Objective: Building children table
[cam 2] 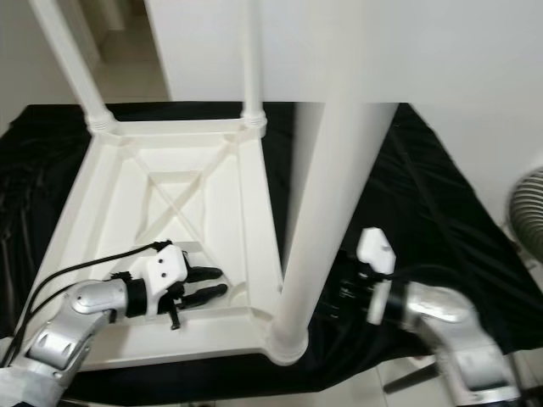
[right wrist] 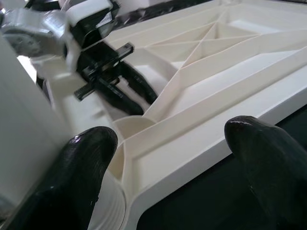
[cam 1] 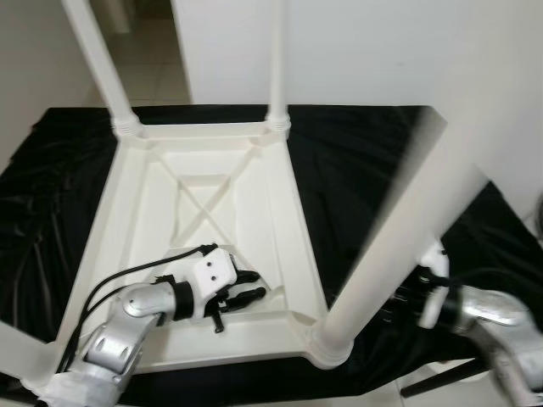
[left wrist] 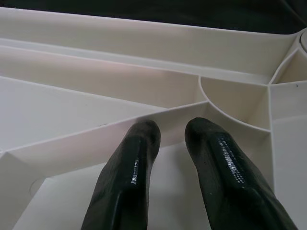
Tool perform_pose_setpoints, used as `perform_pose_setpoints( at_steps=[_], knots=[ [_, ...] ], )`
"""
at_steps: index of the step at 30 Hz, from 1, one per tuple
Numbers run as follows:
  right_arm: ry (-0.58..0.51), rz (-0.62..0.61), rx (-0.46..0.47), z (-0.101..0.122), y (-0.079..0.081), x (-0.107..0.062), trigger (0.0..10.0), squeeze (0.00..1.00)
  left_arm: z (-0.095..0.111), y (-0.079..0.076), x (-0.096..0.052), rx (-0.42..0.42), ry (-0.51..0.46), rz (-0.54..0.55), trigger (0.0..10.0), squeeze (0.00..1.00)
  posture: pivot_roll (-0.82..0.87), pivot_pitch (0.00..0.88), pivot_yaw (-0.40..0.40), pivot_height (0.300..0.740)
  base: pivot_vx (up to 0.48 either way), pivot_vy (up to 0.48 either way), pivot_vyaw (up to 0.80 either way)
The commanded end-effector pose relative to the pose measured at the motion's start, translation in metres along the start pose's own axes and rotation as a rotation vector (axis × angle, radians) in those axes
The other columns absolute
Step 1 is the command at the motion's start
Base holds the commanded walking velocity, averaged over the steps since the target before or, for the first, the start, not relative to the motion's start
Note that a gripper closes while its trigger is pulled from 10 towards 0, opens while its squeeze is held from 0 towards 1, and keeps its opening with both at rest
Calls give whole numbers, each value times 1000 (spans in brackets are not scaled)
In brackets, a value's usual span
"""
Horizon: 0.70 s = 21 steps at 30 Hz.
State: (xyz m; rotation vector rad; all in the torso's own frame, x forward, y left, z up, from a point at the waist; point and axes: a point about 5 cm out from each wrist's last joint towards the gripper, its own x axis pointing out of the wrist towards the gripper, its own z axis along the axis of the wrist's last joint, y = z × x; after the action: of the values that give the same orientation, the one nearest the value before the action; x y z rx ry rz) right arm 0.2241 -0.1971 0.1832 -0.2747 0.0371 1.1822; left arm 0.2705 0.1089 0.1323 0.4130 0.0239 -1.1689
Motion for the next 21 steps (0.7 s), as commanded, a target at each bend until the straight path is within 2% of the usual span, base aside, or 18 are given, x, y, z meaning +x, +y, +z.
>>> perform_pose_setpoints(
  at_steps=[1, 6, 21],
  knots=[
    [27, 152, 31, -4, 17, 2, 10000, 0, -8, 6, 5, -15, 41, 142, 10000, 0, -43, 174, 37, 740, 0, 0, 0],
    [55, 86, 36, -8, 7, -5, 10000, 0, -9, 6, 5, -8, 41, 134, 10000, 0, -42, 172, 38, 740, 0, 0, 0],
    [178, 93, 43, -17, 6, -31, 10000, 0, -12, 11, 2, 10, 45, 139, 10000, 0, -41, 171, 44, 740, 0, 0, 0]
  ],
)
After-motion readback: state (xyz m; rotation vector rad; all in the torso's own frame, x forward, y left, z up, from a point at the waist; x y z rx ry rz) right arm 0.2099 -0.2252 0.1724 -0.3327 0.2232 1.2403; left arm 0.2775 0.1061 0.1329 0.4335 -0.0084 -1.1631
